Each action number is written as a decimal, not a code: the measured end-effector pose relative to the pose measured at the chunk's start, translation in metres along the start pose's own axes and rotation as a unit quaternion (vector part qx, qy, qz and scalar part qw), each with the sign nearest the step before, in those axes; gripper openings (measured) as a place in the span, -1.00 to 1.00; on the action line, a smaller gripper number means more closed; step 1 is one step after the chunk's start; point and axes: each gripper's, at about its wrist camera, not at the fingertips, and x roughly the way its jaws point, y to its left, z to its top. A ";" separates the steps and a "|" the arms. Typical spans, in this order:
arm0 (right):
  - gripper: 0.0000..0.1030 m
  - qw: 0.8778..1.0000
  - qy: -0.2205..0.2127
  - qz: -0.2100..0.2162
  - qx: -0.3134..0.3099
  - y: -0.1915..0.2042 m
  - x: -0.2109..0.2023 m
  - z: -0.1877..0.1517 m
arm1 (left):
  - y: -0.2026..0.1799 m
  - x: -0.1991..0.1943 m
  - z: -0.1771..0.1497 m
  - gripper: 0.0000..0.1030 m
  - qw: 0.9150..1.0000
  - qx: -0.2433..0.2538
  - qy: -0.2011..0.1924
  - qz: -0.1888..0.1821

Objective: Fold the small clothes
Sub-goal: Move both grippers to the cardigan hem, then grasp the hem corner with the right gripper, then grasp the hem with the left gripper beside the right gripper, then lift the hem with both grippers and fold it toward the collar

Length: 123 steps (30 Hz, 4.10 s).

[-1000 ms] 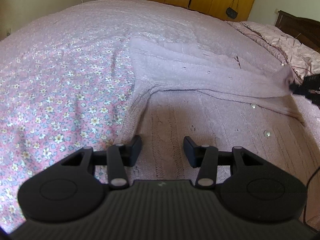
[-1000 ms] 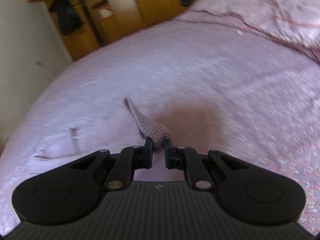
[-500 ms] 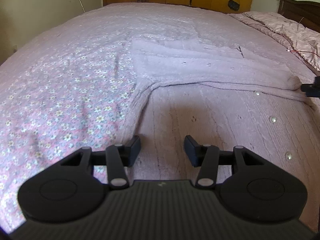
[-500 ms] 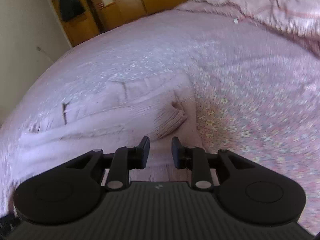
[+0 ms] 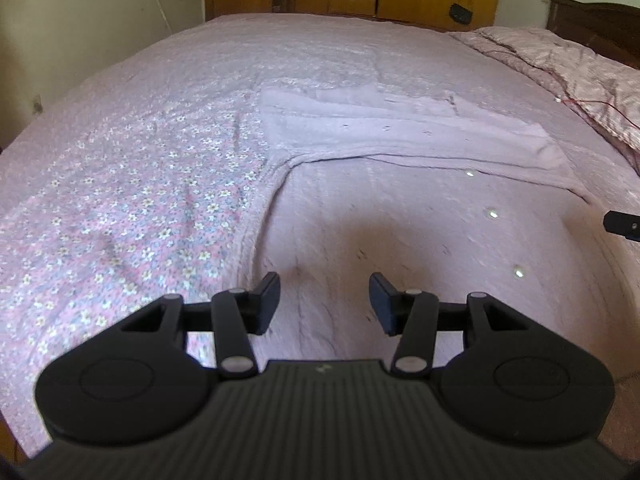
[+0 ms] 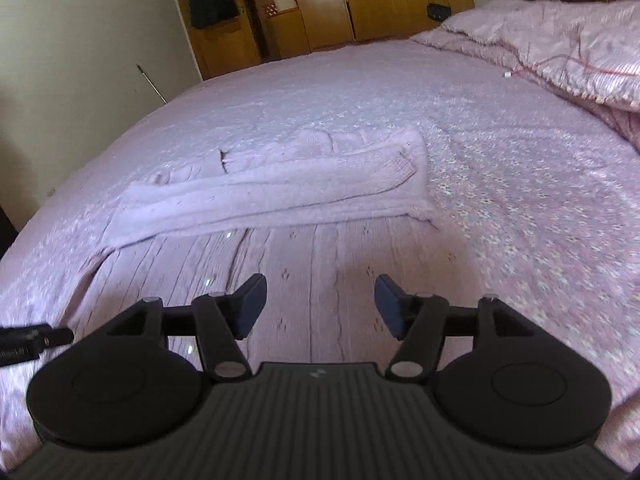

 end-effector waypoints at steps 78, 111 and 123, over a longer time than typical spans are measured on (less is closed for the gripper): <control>0.93 0.996 -0.072 -0.039 0.018 0.009 -0.015 -0.088 | -0.072 0.012 -0.053 0.37 0.984 0.152 0.034 -0.087; 0.69 0.996 0.017 -0.064 -0.061 0.023 0.005 -0.102 | -0.082 0.015 -0.062 0.42 0.986 0.167 -0.009 -0.019; -0.65 0.997 -0.014 -0.054 -0.045 0.019 -0.003 -0.092 | -0.073 0.005 -0.049 -0.67 0.989 0.127 -0.014 -0.072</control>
